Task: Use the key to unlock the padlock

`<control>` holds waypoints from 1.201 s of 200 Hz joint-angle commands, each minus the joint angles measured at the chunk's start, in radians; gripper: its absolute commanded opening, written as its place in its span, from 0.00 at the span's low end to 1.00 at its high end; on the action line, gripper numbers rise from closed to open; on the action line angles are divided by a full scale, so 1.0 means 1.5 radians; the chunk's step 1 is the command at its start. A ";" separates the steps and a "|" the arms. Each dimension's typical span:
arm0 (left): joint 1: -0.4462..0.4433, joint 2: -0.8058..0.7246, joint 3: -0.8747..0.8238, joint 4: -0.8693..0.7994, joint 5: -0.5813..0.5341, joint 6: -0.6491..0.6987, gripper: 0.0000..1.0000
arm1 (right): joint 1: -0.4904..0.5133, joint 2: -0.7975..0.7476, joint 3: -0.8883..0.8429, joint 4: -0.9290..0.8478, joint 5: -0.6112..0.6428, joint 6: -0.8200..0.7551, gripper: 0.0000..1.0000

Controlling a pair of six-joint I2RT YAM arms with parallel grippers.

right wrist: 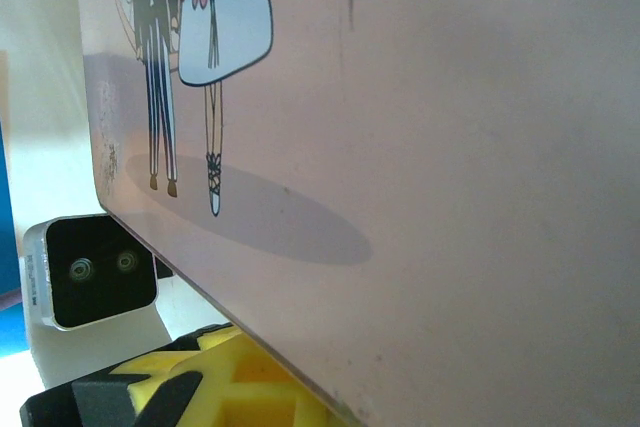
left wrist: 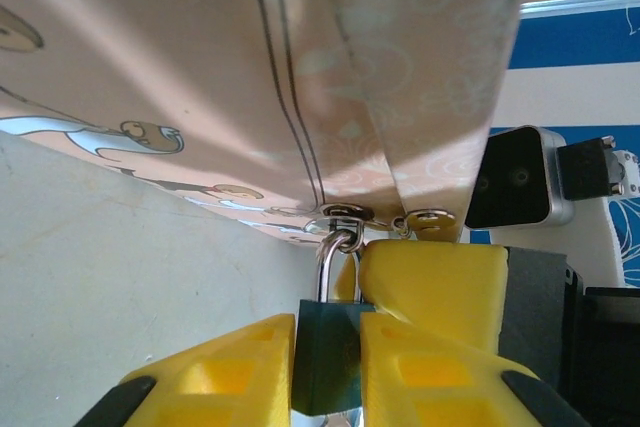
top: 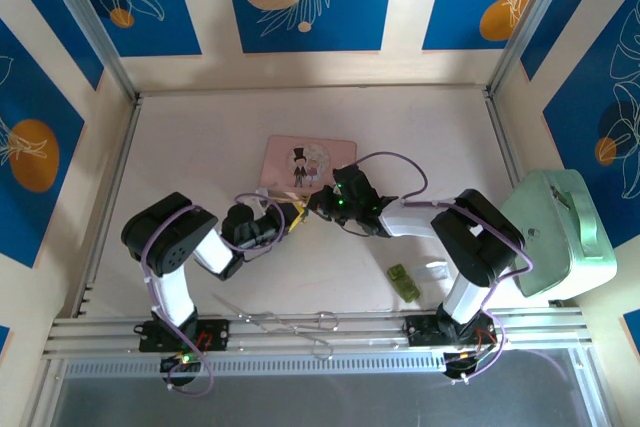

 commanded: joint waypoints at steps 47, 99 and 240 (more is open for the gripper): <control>0.000 0.008 0.029 0.034 0.024 -0.017 0.11 | 0.007 0.019 -0.019 -0.077 -0.035 0.034 0.02; 0.003 0.006 0.024 0.034 0.033 -0.023 0.07 | -0.012 -0.012 -0.033 -0.081 -0.041 0.024 0.33; 0.013 0.004 0.022 0.034 0.054 -0.025 0.06 | -0.043 0.054 -0.006 -0.042 -0.165 -0.006 0.33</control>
